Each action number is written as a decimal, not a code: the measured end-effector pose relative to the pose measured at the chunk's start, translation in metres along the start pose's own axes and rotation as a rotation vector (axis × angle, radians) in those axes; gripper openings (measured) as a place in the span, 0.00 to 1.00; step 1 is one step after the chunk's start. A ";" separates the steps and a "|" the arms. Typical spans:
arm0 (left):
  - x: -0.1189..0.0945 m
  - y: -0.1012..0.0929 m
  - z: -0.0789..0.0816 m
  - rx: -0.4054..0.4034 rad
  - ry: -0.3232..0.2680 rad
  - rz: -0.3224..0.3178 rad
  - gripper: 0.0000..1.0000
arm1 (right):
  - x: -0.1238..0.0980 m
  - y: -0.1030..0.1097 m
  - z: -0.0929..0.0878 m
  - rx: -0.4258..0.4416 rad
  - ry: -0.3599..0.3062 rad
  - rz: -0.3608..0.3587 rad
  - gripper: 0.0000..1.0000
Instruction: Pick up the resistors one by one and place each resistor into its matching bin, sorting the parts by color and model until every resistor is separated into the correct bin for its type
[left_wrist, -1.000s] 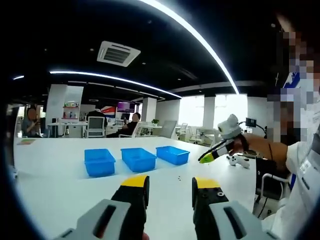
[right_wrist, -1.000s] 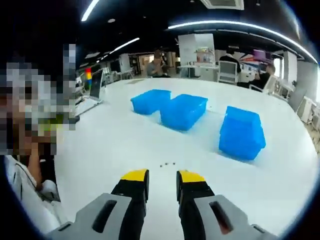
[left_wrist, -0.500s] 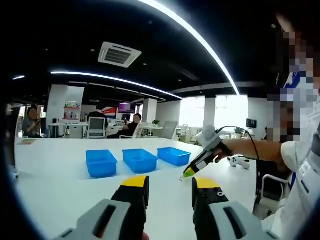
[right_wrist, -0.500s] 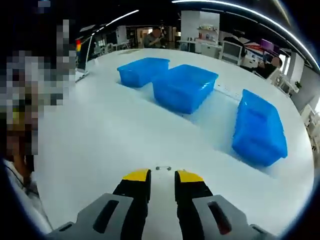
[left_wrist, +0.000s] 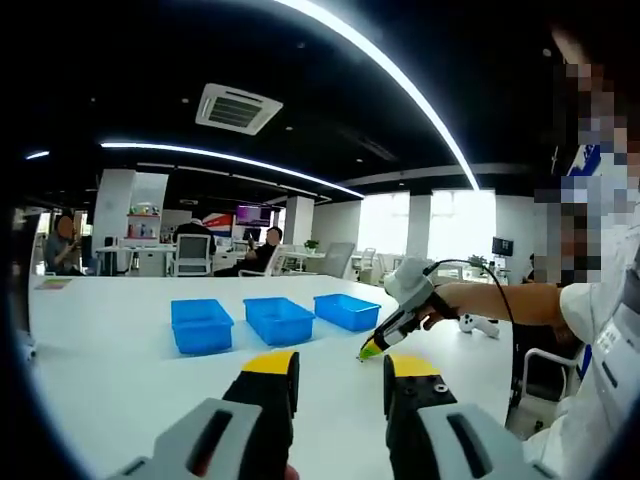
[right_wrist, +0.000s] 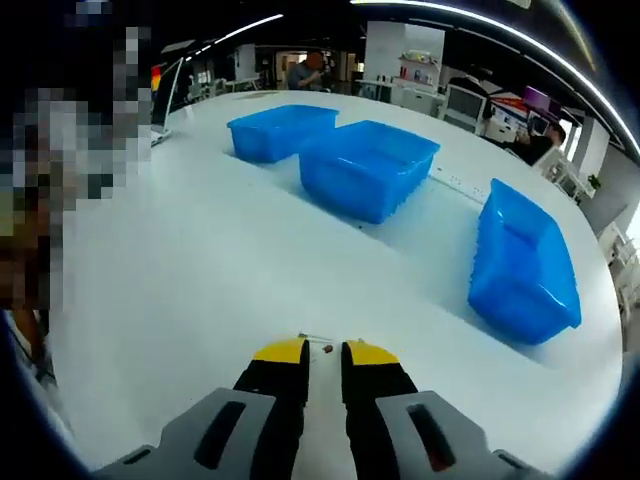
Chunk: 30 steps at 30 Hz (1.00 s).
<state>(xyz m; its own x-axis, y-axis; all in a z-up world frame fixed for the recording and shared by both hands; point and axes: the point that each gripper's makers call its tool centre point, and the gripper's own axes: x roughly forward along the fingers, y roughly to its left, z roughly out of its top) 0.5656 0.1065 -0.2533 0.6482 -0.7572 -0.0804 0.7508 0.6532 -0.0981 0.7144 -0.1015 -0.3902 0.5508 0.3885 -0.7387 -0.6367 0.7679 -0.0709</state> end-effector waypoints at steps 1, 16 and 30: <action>0.000 0.000 0.000 0.000 0.001 -0.001 0.35 | 0.000 -0.001 0.001 0.007 -0.009 0.009 0.05; 0.000 -0.001 0.000 0.000 0.000 0.001 0.35 | -0.035 -0.012 0.011 0.156 -0.150 0.075 0.03; 0.003 -0.002 -0.001 0.003 0.007 -0.005 0.35 | -0.001 -0.002 -0.002 -0.046 0.183 0.061 0.15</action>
<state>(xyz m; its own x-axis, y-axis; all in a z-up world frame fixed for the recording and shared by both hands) 0.5661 0.1029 -0.2543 0.6435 -0.7605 -0.0865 0.7545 0.6493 -0.0952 0.7142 -0.1044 -0.3906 0.4056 0.3317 -0.8517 -0.6922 0.7200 -0.0492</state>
